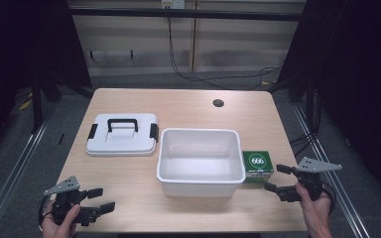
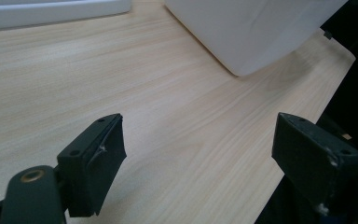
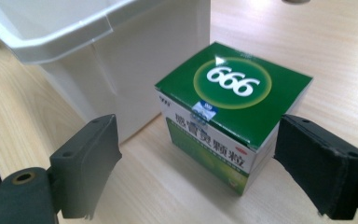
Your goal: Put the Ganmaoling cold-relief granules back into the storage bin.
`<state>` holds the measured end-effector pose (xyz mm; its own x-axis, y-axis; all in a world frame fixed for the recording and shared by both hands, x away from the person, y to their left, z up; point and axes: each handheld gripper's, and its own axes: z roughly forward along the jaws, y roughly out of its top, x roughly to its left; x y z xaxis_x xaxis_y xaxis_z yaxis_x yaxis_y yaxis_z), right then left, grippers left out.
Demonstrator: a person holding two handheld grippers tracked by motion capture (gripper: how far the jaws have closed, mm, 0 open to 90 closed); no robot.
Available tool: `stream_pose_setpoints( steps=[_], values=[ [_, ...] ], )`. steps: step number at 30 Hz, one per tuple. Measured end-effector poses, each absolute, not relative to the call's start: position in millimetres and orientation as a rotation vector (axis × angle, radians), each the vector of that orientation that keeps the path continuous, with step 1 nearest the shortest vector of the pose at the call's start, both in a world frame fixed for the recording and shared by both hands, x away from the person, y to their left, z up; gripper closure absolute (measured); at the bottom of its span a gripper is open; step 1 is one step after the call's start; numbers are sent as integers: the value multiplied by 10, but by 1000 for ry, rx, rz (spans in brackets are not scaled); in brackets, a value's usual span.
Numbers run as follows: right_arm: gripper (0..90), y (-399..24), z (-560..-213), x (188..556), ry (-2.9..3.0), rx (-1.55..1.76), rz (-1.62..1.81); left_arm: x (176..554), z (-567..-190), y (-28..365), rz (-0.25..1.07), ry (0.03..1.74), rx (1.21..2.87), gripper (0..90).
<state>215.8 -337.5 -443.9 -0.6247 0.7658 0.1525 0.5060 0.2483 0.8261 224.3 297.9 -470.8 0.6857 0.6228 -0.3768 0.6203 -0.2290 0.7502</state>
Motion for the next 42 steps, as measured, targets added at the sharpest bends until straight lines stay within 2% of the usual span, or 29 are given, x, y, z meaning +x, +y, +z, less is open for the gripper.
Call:
stream_pose_setpoints(
  steps=[13,20,32,42],
  values=[
    [128,-3394,-4419,2166,2263,1176,1319,2242,-4707,2972,-6,966,1916,171],
    [127,-3413,-4359,2220,2332,1060,1289,2242,-4708,2970,-4,969,1917,171],
    [130,-3315,-4175,2341,2486,983,1163,2249,-4720,2949,-6,969,1929,171],
    [127,-3285,-3959,2585,2612,883,1064,2247,-4719,2955,-4,971,1927,171]
  ],
)
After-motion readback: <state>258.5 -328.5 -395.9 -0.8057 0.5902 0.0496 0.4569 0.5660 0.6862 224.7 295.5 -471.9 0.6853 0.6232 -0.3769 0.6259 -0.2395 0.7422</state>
